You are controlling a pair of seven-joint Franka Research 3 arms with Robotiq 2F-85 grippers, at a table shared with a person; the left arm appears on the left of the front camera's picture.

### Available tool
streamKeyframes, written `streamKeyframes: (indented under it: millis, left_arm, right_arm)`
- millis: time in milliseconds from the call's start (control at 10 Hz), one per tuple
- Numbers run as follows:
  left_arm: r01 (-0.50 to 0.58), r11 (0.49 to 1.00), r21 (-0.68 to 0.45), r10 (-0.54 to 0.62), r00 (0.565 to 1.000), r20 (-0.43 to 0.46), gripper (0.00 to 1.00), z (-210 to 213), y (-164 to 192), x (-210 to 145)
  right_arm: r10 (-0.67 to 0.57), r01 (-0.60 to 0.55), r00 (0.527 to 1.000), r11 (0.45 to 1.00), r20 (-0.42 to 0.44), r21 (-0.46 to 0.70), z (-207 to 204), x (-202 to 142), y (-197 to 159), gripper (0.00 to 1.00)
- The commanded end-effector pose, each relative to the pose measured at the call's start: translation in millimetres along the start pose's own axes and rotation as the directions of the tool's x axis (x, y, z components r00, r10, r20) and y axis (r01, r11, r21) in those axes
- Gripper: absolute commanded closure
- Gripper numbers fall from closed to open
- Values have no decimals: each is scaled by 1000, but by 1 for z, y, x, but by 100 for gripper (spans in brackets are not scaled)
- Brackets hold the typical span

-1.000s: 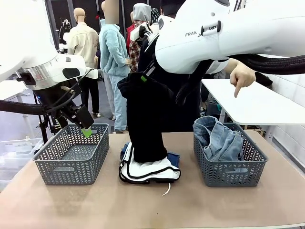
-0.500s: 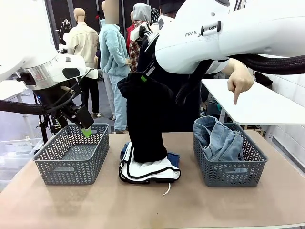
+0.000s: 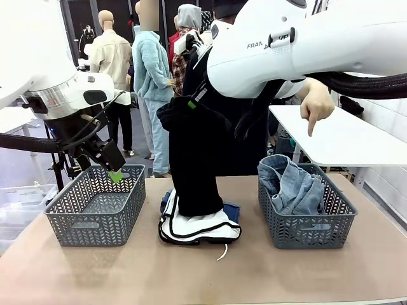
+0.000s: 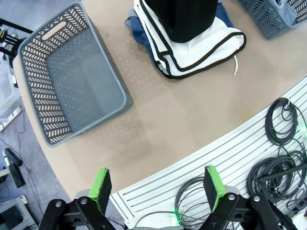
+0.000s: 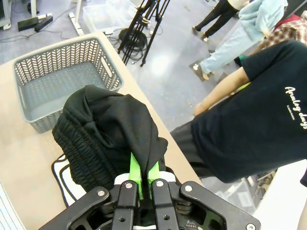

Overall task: Sort the tops and bottoms.
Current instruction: Sort the clothes according to human instructions.

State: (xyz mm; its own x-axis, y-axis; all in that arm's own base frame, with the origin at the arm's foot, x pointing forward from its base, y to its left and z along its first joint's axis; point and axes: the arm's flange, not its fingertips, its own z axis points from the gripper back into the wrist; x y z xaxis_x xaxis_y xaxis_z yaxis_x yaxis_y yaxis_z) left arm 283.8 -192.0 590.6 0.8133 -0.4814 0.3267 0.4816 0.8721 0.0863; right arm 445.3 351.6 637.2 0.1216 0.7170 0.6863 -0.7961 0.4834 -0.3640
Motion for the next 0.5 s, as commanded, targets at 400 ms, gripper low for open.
streamKeyframes:
  millis: [400]
  left_arm:
    - [-13,1000,6,13,1000,0,0,0,1,-2]
  right_arm:
    - [0,-2,999,999,-50,-48,119,10,-24,100]
